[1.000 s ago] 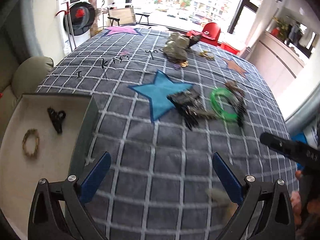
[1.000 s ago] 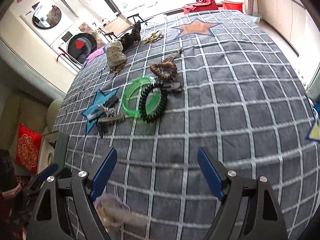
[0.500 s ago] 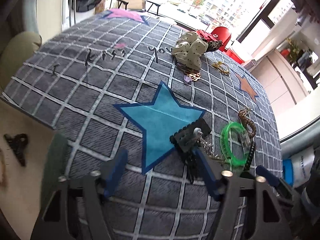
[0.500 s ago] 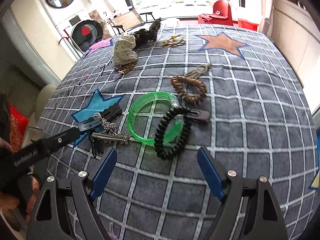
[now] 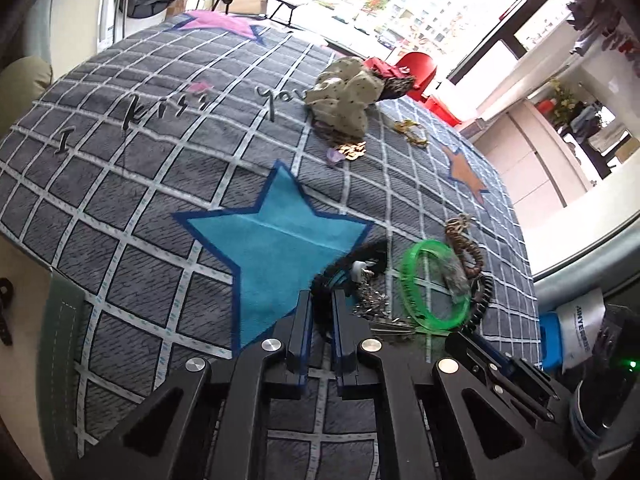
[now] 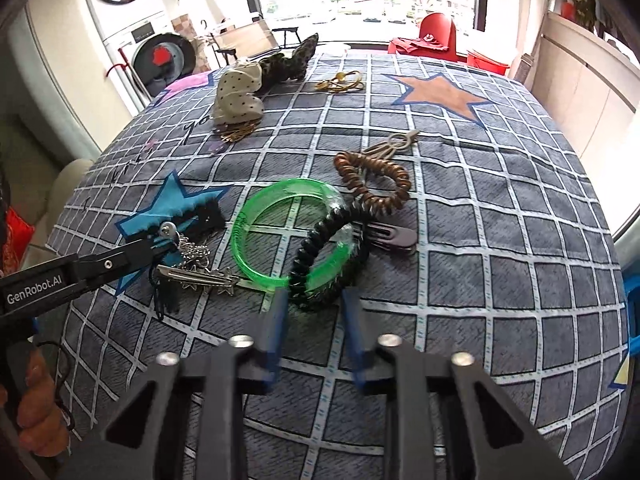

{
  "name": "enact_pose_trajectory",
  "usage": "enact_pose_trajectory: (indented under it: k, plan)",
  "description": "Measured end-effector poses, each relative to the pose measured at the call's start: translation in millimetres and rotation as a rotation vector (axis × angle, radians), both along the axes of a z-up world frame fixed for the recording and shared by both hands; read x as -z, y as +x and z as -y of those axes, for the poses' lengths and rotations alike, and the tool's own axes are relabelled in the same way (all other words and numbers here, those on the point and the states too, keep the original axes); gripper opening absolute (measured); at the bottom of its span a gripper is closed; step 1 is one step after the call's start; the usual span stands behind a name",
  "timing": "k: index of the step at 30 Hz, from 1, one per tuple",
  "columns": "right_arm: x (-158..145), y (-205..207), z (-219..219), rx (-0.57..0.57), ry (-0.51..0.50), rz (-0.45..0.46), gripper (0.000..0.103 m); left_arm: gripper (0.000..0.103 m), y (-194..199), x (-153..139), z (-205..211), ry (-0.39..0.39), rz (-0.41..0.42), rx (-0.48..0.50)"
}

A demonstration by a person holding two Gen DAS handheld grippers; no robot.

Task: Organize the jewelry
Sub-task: 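Grasp the black comb clip with the left tool while the right tool grasps the black coil hair tie, then carry the comb clip and coil hair tie over the white tray with both tools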

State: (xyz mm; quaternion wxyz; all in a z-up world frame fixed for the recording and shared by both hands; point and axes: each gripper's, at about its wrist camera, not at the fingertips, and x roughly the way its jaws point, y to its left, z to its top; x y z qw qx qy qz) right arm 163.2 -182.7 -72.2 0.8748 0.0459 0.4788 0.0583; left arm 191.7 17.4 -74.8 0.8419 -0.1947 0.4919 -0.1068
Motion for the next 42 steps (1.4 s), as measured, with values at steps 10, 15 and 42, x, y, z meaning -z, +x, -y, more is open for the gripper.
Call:
enact_pose_trajectory:
  k: [10,15,42]
  plan:
    - [-20,-22,12,-0.001,0.097,0.033,0.011,0.007,-21,-30,-3,0.020,0.097,0.018]
    - [-30,-38,19,-0.005,0.150,0.037,0.011,0.007,-43,-38,-13,0.019,0.111,0.007]
    - [-43,-129,8,-0.023,0.201,0.021,0.011,0.007,-169,-62,-35,0.044,0.180,0.021]
